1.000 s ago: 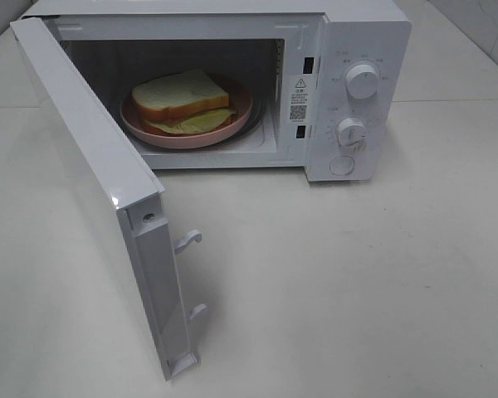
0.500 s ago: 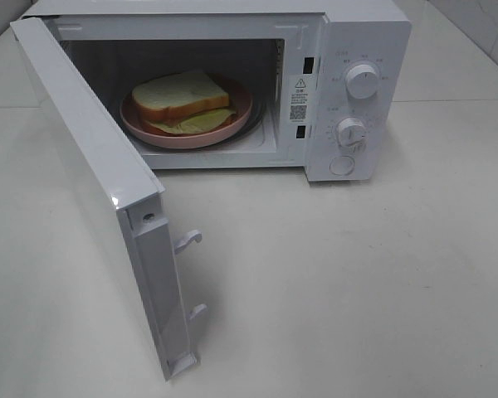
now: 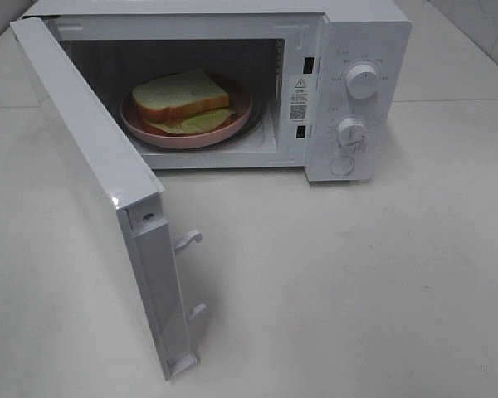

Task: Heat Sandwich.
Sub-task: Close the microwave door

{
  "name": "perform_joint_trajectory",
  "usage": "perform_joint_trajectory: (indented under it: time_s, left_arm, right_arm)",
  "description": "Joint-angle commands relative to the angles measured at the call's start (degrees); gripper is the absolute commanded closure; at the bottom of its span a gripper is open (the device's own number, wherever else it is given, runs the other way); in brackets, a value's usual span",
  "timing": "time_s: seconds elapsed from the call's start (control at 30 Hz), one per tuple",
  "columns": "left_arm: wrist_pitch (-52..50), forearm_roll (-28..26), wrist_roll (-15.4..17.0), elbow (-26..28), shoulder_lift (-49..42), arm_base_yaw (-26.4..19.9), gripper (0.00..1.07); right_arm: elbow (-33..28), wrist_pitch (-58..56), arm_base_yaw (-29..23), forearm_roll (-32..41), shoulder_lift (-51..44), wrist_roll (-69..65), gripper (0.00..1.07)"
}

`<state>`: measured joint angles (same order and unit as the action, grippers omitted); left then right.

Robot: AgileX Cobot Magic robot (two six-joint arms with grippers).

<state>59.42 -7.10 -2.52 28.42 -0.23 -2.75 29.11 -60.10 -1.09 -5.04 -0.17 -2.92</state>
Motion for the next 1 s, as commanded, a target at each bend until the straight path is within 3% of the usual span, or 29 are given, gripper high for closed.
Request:
perform_joint_trajectory:
  time_s: [0.03, 0.7, 1.0]
  left_arm:
    - [-0.17, -0.06, 0.29, -0.11, -1.66, 0.23, 0.05]
    - [-1.09, -2.81, 0.29, 0.29, -0.06, 0.23, 0.05]
    - [-7.33, -1.78, -0.97, 1.60, 8.42, 0.23, 0.06]
  right_arm:
    - [-0.23, 0.46, 0.46, 0.11, -1.43, -0.11, 0.31]
    - [-0.23, 0.46, 0.46, 0.11, -1.43, -0.17, 0.31]
    - [-0.23, 0.46, 0.46, 0.11, -1.43, -0.17, 0.31]
